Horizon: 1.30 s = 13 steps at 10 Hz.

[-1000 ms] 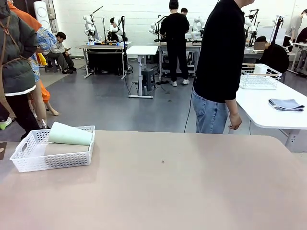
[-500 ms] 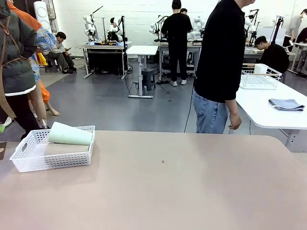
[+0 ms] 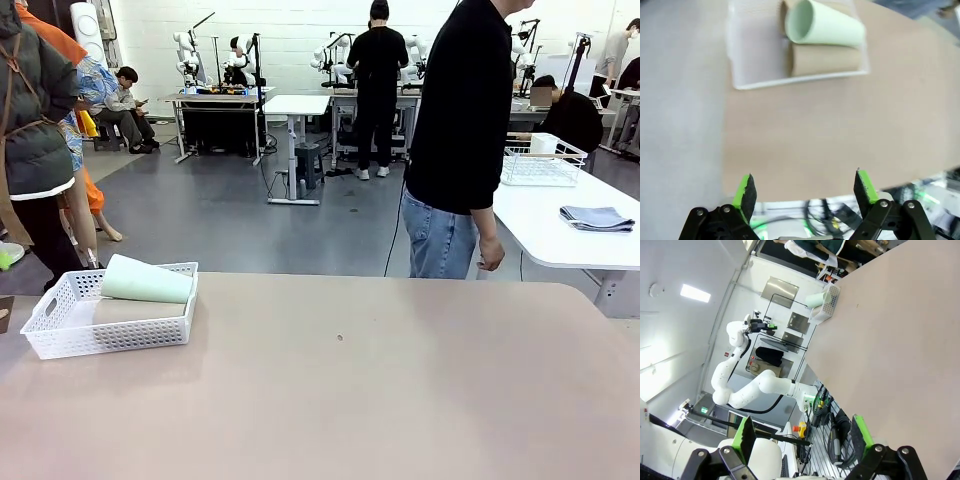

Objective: Clean and organize the cups into the basket.
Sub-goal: Move the Organizing basket back to the left side of the table.

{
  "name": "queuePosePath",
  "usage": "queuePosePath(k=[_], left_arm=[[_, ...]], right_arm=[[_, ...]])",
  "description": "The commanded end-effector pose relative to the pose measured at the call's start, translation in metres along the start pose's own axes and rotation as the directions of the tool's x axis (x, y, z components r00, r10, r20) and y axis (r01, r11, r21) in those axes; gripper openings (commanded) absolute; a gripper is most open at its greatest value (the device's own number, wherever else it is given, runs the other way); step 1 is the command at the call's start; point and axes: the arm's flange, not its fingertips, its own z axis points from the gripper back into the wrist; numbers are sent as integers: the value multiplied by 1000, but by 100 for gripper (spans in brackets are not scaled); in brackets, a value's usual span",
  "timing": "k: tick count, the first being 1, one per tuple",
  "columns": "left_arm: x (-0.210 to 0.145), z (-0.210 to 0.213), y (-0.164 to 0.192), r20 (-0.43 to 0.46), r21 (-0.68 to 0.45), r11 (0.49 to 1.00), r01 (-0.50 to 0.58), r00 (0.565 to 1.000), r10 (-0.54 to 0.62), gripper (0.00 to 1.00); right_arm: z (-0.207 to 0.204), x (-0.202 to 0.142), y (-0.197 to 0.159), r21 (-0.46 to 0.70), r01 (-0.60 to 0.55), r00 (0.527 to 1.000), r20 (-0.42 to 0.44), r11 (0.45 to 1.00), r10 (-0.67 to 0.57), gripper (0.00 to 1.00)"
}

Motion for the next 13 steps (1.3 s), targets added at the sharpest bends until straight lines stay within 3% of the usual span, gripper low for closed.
queuePosePath(k=[1, 3, 6, 9, 11, 13], left_arm=[[14, 22, 58, -226, -439, 886, -152, 973, 55, 100], [17, 19, 123, -264, -616, 747, -248, 959, 101, 100], [17, 10, 195, -255, -673, 682, -285, 956, 149, 100], [14, 49, 236, -130, -699, 681, -219, 975, 181, 100], [11, 80, 242, -44, -675, 723, -146, 986, 158, 100], [10, 99, 241, 11, -680, 726, -101, 989, 149, 100]], right_arm=[[-3, -1, 1, -10, 18, 1000, 6, 1000, -18, 100], [-3, -1, 1, -10, 18, 1000, 6, 1000, -18, 100], [-3, -1, 1, -10, 18, 1000, 6, 1000, -18, 100], [-3, -1, 1, -10, 18, 1000, 6, 1000, -18, 100], [-3, -1, 1, -10, 18, 1000, 6, 1000, -18, 100], [-3, -1, 1, -10, 18, 1000, 6, 1000, -18, 100]])
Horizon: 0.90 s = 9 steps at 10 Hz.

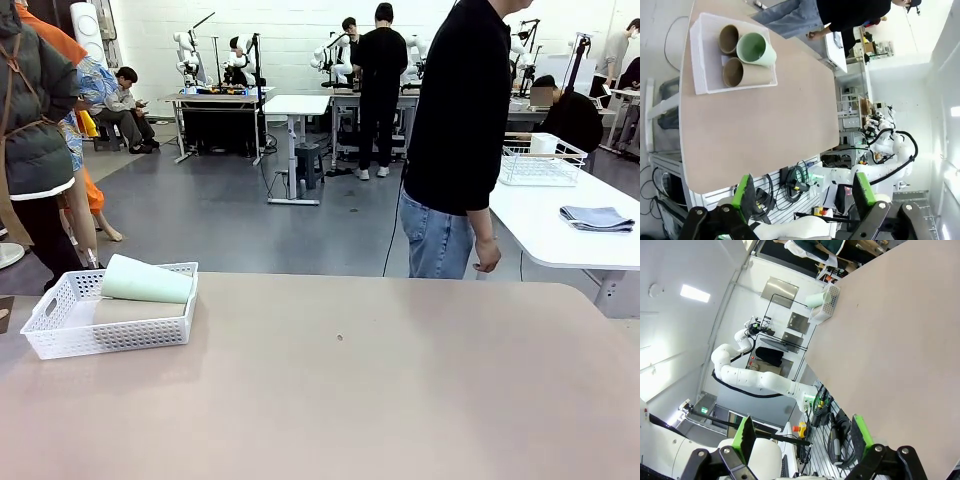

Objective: Clean and organize the cups into the basket.
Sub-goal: Move the Organizing basket back to the left side of the table.

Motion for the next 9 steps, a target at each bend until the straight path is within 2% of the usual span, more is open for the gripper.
queuePosePath(k=[1, 2, 3, 9], left_arm=[[1, 0, 2, 18, -21, 999, 33, 999, -32, 100], [3, -7, 4, -28, -30, 999, 26, 999, -27, 100], [0, 3, -3, 11, -1, 1000, 10, 1000, -10, 100], [0, 3, -3, 11, -1, 1000, 10, 1000, -10, 100]], right_arm=[[-3, -1, 1, -9, 18, 1000, 6, 1000, -18, 100], [-3, -1, 1, -9, 18, 1000, 6, 1000, -18, 100], [-3, -1, 1, -9, 18, 1000, 6, 1000, -18, 100], [-3, -1, 1, -9, 18, 1000, 6, 1000, -18, 100]])
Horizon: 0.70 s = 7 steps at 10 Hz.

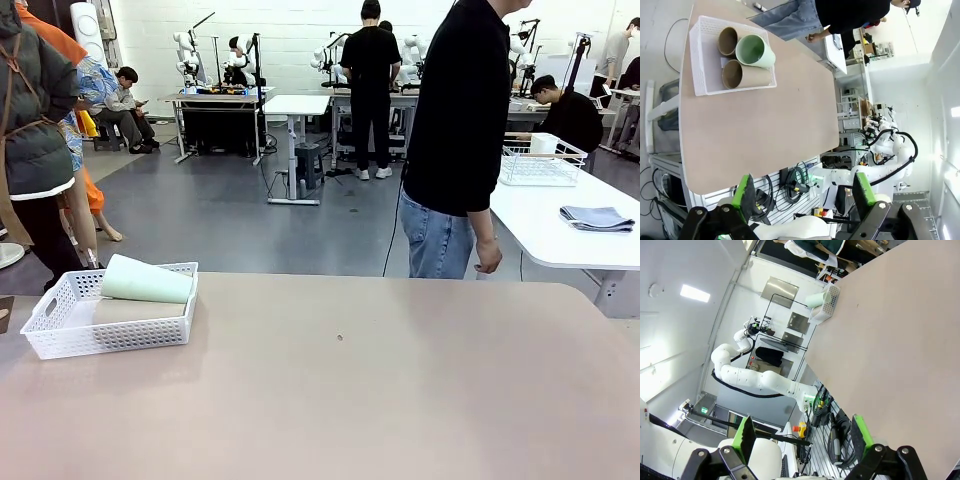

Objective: Clean and organize the cups into the basket.
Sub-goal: Move the Organizing basket back to the left side of the table.

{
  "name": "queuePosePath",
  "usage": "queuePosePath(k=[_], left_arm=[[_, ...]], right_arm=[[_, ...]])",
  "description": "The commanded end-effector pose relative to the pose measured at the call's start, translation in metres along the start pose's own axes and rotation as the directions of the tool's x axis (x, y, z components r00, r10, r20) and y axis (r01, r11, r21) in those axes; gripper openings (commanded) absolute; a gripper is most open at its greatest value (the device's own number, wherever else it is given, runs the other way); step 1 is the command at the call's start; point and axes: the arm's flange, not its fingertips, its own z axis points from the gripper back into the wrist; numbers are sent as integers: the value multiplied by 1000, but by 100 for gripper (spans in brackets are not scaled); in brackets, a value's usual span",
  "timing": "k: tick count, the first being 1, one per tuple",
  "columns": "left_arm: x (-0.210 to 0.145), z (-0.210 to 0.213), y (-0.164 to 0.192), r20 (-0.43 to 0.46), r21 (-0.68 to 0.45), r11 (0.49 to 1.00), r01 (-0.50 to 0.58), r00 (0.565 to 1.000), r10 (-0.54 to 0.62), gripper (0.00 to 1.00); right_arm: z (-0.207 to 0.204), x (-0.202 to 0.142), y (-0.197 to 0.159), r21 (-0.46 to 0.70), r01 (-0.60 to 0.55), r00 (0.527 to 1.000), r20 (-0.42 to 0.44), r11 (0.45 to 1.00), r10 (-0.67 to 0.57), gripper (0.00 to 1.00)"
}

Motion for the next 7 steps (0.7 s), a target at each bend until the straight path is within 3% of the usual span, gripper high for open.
queuePosePath(k=[1, 7], left_arm=[[0, 2, 0, 6, -2, 1000, 8, 1000, -8, 100], [0, 2, 0, 6, -2, 1000, 8, 1000, -8, 100]], right_arm=[[-3, -1, 1, -9, 18, 1000, 6, 1000, -18, 100], [-3, -1, 1, -9, 18, 1000, 6, 1000, -18, 100]])
